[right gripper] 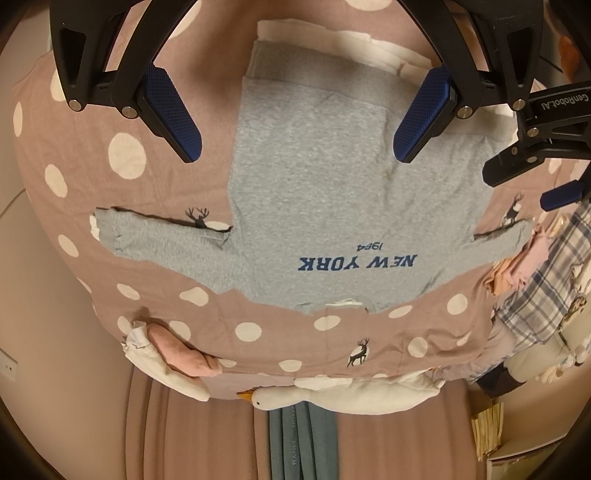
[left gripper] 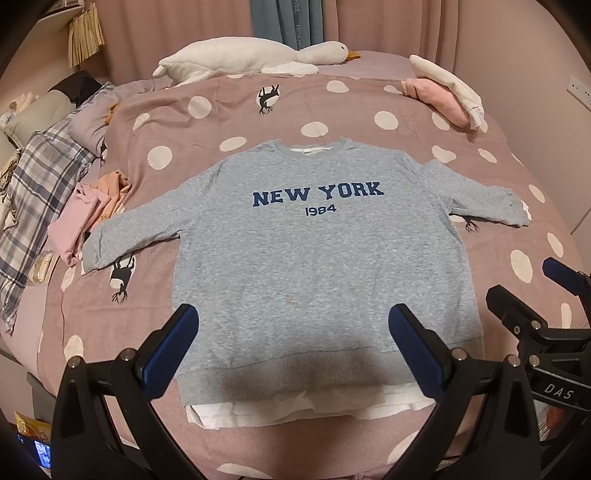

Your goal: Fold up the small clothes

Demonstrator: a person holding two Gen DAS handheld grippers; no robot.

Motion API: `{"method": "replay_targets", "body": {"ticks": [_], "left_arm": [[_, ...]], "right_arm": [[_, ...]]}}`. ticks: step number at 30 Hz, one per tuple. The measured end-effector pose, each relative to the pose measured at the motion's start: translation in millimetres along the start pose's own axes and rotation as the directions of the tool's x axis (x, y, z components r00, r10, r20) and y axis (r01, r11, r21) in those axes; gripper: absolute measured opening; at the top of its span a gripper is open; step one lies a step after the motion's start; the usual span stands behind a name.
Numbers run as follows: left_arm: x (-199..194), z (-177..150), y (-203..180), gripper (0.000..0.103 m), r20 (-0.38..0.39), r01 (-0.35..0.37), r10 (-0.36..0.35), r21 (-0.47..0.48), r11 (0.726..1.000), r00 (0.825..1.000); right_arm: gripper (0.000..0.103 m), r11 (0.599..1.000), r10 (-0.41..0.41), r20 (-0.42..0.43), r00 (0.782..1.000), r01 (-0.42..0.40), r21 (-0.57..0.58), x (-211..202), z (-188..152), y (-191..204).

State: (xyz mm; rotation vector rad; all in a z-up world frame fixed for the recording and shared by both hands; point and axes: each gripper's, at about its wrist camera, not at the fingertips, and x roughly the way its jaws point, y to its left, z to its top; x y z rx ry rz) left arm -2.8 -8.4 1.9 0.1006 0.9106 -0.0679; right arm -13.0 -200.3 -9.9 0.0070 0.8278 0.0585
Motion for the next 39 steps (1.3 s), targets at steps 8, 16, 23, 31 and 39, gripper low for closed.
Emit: {"method": "replay_targets", "body": {"ticks": [8, 16, 23, 31, 39], "left_arm": [[0.0, 0.5, -1.0, 0.103, 0.001, 0.001, -0.001, 0.003, 1.0, 1.0], [0.1, 1.1, -1.7, 0.103, 0.001, 0.0, 0.0, 0.005, 1.0, 1.0], [0.2, 0.8, -2.7, 0.103, 0.0, 0.0, 0.0, 0.006, 1.0, 1.0], [1.2, -1.8, -3.4, 0.103, -0.005, 0.0, 0.0, 0.007, 1.0, 1.0], [1.4, -2.2, -3.2, 0.103, -0.006, 0.0, 0.0, 0.007, 1.0, 1.0]], "right_arm": [[0.103, 1.0, 0.001, 0.001, 1.0, -0.001, -0.001, -0.1, 0.2, 0.3], [0.103, 1.0, 0.002, 0.001, 1.0, -0.002, 0.0, -0.3, 0.4, 0.3], [0.103, 1.0, 0.003, 0.001, 1.0, -0.003, -0.001, -0.2, 0.1, 0.5], [0.103, 1.0, 0.005, 0.0, 1.0, -0.005, 0.0, -0.2, -0.3, 0.7], [0.103, 1.0, 0.004, 0.001, 1.0, -0.004, 0.001, -0.5, -0.8, 1.4]]}}
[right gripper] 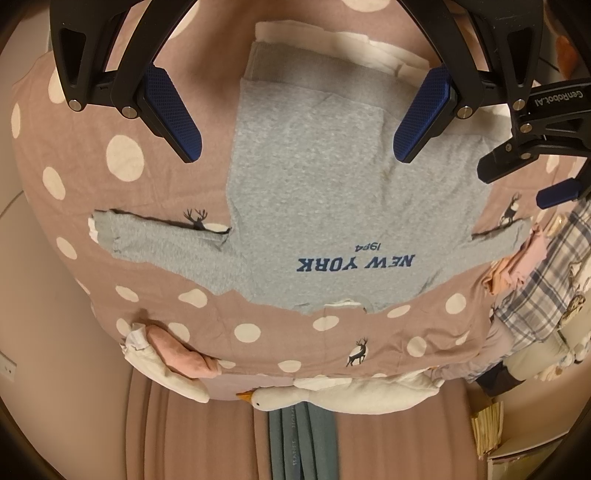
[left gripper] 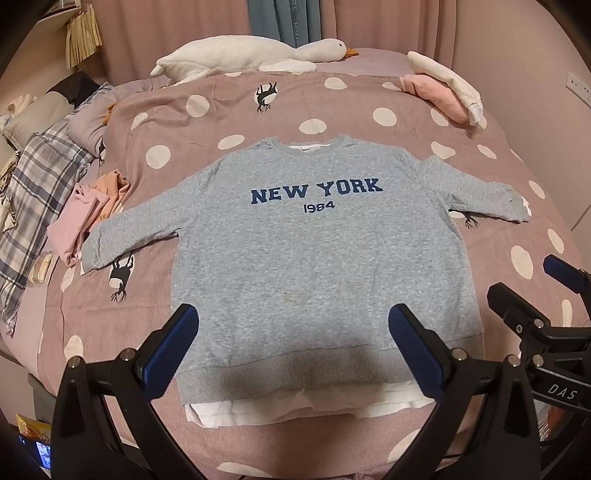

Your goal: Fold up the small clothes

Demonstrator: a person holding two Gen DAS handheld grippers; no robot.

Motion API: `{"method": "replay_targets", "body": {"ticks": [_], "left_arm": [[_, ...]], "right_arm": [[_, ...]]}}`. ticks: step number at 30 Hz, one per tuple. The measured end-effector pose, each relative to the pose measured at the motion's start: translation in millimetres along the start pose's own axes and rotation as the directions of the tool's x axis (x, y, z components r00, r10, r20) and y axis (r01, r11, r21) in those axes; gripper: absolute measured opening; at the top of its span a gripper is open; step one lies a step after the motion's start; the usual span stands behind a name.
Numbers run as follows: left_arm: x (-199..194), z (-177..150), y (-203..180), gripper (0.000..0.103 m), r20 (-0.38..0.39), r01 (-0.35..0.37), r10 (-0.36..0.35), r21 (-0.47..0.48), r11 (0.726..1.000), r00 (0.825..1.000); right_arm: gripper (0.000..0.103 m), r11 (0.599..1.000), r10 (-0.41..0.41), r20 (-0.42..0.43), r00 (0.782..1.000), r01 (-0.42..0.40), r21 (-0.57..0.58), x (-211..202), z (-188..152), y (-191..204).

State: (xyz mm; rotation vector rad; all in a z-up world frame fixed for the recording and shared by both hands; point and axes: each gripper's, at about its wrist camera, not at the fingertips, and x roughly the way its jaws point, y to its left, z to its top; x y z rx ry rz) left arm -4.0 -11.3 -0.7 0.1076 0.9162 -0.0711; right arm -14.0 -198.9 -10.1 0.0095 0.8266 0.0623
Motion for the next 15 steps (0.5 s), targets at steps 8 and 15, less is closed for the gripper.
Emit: {"method": "replay_targets", "body": {"ticks": [8, 15], "left_arm": [[0.0, 0.2, -0.2, 0.103, -0.001, 0.0, 0.0, 0.0, 1.0, 1.0], [0.1, 0.1, -0.3, 0.103, -0.001, -0.001, 0.001, -0.001, 1.0, 1.0]], "right_arm": [[0.103, 1.0, 0.004, 0.001, 1.0, -0.004, 0.0, 0.2, -0.3, 0.1], [0.103, 1.0, 0.005, 0.001, 1.0, -0.005, 0.001, -0.5, -1.1, 1.6]]}}
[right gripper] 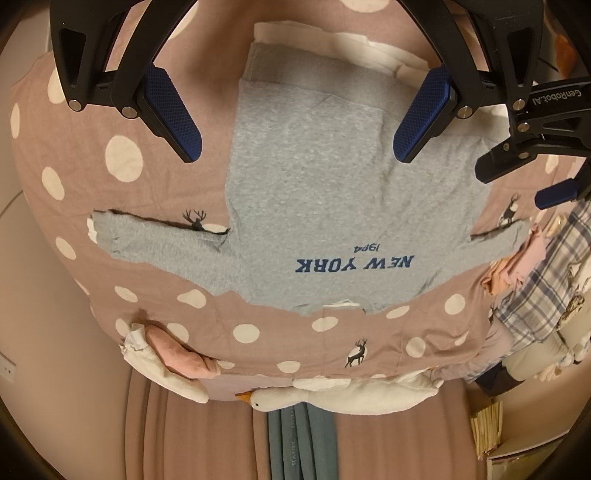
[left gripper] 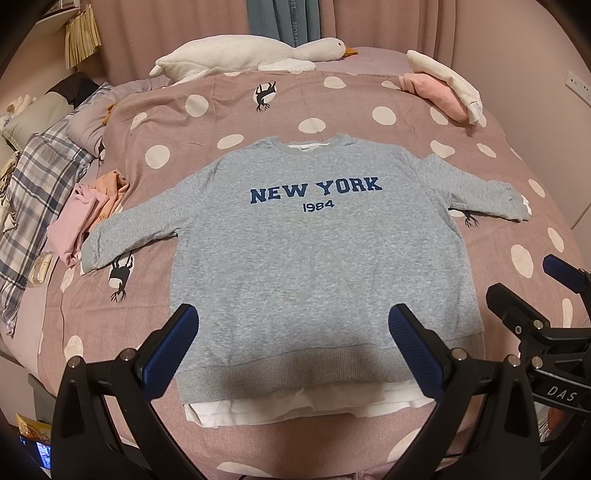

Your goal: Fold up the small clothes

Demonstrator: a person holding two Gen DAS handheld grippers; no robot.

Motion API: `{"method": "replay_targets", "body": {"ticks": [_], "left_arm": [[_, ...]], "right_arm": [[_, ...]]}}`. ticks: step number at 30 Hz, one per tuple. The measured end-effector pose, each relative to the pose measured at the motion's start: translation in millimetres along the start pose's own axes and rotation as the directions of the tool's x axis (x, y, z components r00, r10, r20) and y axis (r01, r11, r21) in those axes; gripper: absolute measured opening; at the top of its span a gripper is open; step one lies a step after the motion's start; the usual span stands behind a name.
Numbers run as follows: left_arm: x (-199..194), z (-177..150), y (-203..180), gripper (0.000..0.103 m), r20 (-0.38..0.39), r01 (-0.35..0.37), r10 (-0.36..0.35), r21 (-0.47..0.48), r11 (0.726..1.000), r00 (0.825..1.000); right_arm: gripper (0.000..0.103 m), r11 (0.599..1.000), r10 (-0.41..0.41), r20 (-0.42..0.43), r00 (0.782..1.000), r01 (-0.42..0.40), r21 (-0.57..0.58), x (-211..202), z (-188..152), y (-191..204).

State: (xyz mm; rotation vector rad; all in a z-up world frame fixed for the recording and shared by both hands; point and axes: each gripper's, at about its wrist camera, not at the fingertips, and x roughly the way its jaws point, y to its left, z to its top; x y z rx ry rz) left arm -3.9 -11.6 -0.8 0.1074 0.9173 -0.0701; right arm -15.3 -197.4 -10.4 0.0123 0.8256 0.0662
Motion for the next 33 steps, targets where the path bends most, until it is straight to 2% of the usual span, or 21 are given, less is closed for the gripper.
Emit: {"method": "replay_targets", "body": {"ticks": [11, 13, 15, 17, 19, 21, 23, 27, 33], "left_arm": [[11, -4, 0, 0.103, -0.033, 0.008, -0.008, -0.012, 1.0, 0.999], [17, -3, 3, 0.103, -0.052, 0.026, -0.027, -0.034, 0.999, 0.998], [27, -3, 7, 0.103, -0.084, 0.066, -0.071, -0.063, 0.996, 0.994], [38, -4, 12, 0.103, -0.124, 0.135, -0.148, -0.108, 0.985, 0.981], [51, -8, 19, 0.103, -0.153, 0.223, -0.253, -0.187, 0.957, 0.955], [65, -13, 27, 0.103, -0.177, 0.273, -0.327, -0.273, 0.922, 0.928], [78, -18, 32, 0.103, -0.19, 0.292, -0.371, -0.345, 0.892, 0.909], [90, -21, 39, 0.103, -0.17, 0.326, -0.425, -0.419, 0.847, 0.889], [94, -9, 43, 0.103, -0.111, 0.399, -0.487, -0.435, 0.807, 0.866]], "right_arm": [[0.103, 1.0, 0.01, -0.018, 1.0, -0.009, 0.02, 8, -5, -4], [0.103, 0.997, 0.058, -0.028, 0.998, -0.056, 0.049, 13, -7, -10], [0.103, 0.984, 0.148, -0.041, 0.988, -0.143, 0.11, 20, -9, -20], [0.103, 0.952, 0.245, -0.046, 0.968, -0.231, 0.203, 31, -13, -35], [0.103, 0.897, 0.335, -0.044, 0.941, -0.304, 0.322, 45, -20, -54], [0.103, 0.854, 0.365, -0.02, 0.931, -0.326, 0.405, 54, -27, -73], [0.103, 0.824, 0.362, 0.016, 0.932, -0.328, 0.461, 59, -34, -93], [0.103, 0.735, 0.351, 0.098, 0.931, -0.339, 0.587, 67, -42, -143], [0.103, 0.639, 0.24, 0.18, 0.954, -0.295, 0.711, 83, -38, -217]]}}
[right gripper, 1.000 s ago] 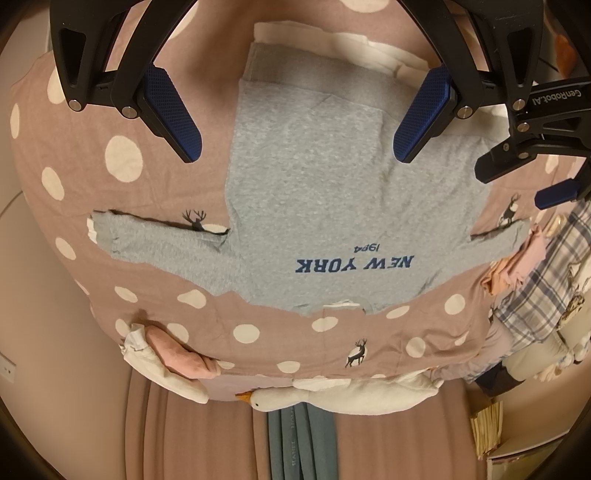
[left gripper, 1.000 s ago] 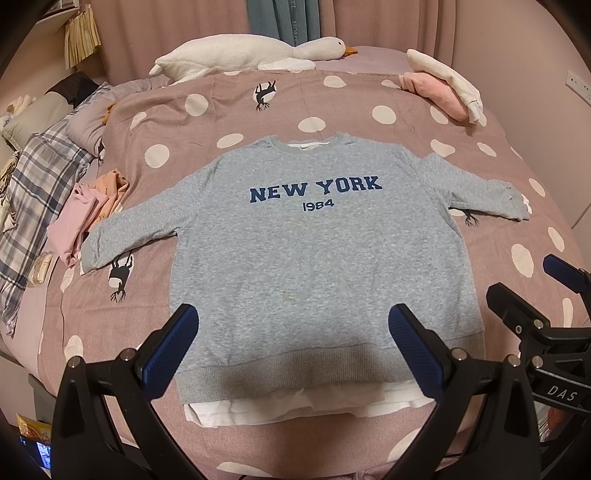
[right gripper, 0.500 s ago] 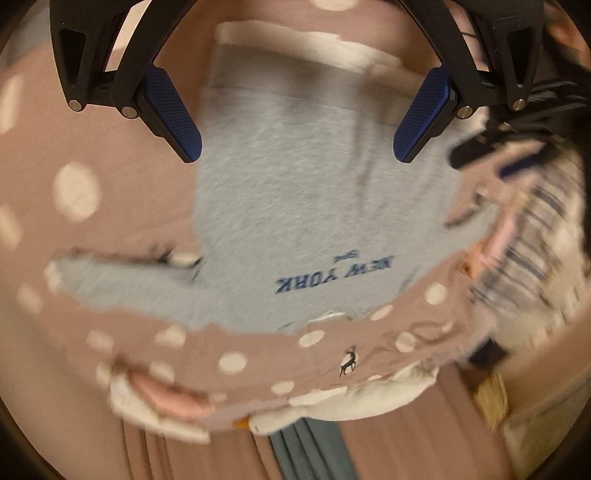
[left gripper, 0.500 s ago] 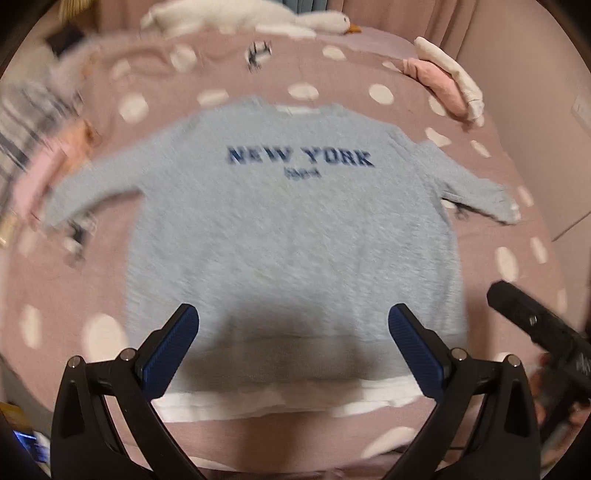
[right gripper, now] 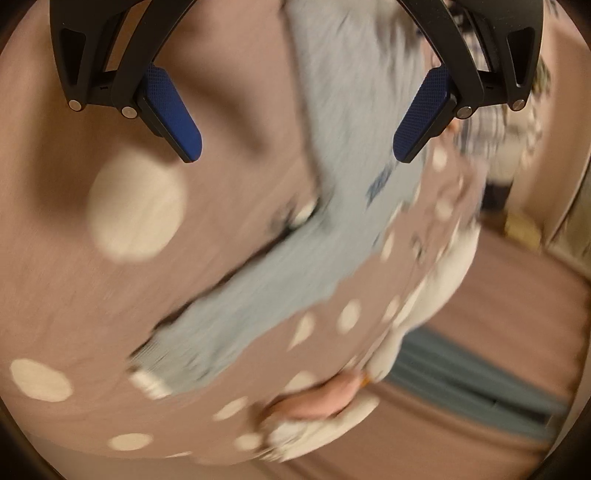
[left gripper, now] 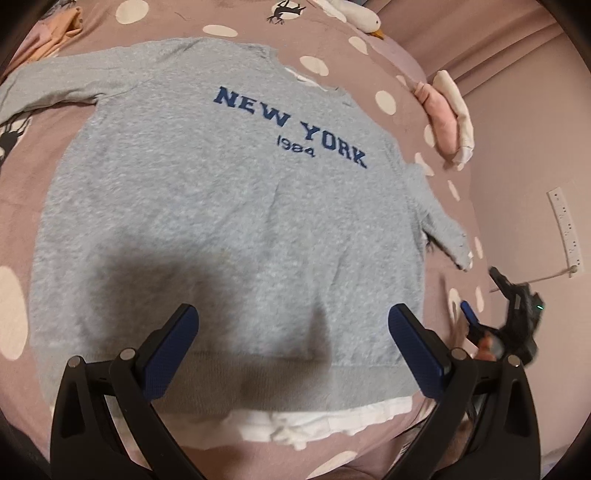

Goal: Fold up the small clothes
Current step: 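Grasp a sleeve cuff with the right gripper and fold it across the chest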

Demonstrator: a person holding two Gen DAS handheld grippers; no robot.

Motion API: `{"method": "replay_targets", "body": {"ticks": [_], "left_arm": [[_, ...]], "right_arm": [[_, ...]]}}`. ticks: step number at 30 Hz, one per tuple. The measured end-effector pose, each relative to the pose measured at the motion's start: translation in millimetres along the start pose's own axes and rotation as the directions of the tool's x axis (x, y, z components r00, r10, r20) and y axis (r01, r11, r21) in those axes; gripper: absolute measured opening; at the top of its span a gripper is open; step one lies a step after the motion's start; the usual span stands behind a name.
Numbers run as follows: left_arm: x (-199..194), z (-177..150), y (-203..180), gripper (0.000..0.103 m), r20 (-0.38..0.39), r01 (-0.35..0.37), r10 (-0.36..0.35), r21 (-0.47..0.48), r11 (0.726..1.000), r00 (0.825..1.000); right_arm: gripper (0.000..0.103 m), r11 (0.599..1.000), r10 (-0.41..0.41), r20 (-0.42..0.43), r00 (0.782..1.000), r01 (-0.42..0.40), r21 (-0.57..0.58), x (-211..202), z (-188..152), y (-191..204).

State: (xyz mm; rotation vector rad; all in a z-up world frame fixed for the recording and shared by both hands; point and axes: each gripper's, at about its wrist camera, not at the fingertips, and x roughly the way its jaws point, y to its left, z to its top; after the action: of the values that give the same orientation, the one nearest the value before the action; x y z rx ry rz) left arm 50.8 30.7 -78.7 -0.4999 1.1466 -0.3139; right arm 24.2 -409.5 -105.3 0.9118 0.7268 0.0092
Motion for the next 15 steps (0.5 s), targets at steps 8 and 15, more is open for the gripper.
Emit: {"method": "replay_targets", "body": {"ticks": [8, 15], "left_arm": [[9, 20, -3, 0.103, -0.004, -0.027, 0.027, 0.025, 0.999, 1.0], [19, 30, 2, 0.103, -0.024, -0.035, 0.035, -0.004, 0.999, 0.999]], "right_arm": [[0.103, 0.978, 0.013, 0.09, 0.996, -0.032, 0.206, 34, 56, -43], [0.09, 0.961, -0.009, 0.164, 0.986, -0.037, 0.275, 41, 90, -58]]}}
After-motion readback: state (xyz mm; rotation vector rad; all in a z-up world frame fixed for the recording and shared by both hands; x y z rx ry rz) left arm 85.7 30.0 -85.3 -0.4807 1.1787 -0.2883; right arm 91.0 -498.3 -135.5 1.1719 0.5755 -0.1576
